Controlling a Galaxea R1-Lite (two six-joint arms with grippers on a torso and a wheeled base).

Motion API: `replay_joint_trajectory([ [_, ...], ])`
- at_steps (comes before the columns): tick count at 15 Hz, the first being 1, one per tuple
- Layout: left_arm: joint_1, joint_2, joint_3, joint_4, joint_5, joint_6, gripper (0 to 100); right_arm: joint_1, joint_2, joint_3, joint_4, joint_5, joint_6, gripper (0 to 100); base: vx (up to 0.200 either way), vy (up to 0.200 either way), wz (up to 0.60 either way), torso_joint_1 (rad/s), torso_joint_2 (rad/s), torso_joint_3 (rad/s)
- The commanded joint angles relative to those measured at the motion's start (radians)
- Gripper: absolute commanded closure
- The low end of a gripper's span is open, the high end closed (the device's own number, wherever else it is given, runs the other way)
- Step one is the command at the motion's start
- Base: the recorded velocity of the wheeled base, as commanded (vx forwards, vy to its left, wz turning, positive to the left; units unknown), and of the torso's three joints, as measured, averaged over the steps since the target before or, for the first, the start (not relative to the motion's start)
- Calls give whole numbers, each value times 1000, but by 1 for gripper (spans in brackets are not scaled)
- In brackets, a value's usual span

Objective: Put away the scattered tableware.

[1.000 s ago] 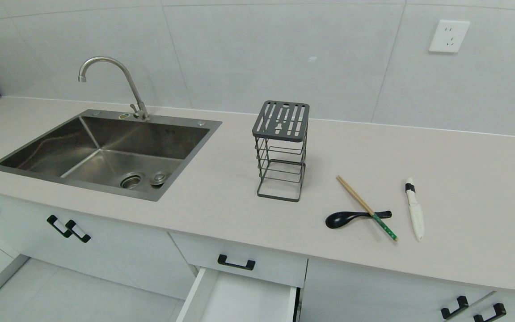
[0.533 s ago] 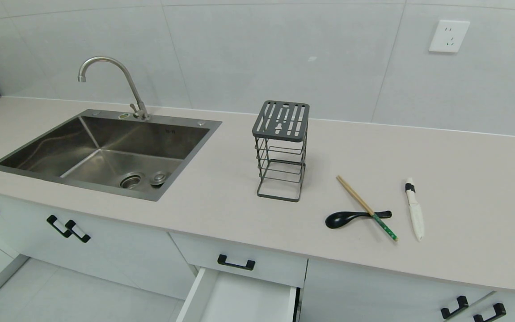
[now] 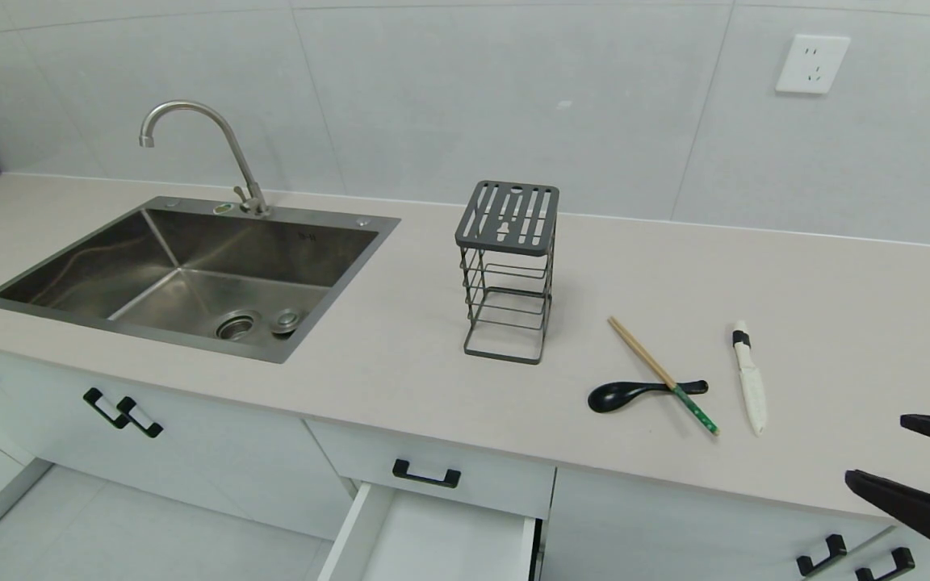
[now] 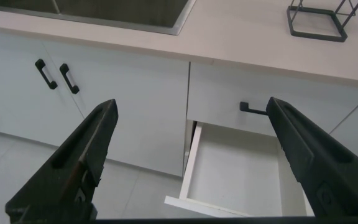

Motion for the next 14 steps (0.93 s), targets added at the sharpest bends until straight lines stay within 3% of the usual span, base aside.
replay_joint_trajectory([
  [1, 0, 1, 0, 0, 1, 0, 0, 18, 224, -62, -51, -1, -19, 0, 0, 0, 0, 0, 0, 0],
  [6, 0, 1, 0, 0, 1, 0, 0, 97, 499, -211, -139, -50, -41, 0, 0, 0, 0, 0, 0, 0],
  [14, 0, 1, 0, 0, 1, 0, 0, 141, 651, -254, -140, -174, -41, 0, 0, 0, 0, 0, 0, 0],
])
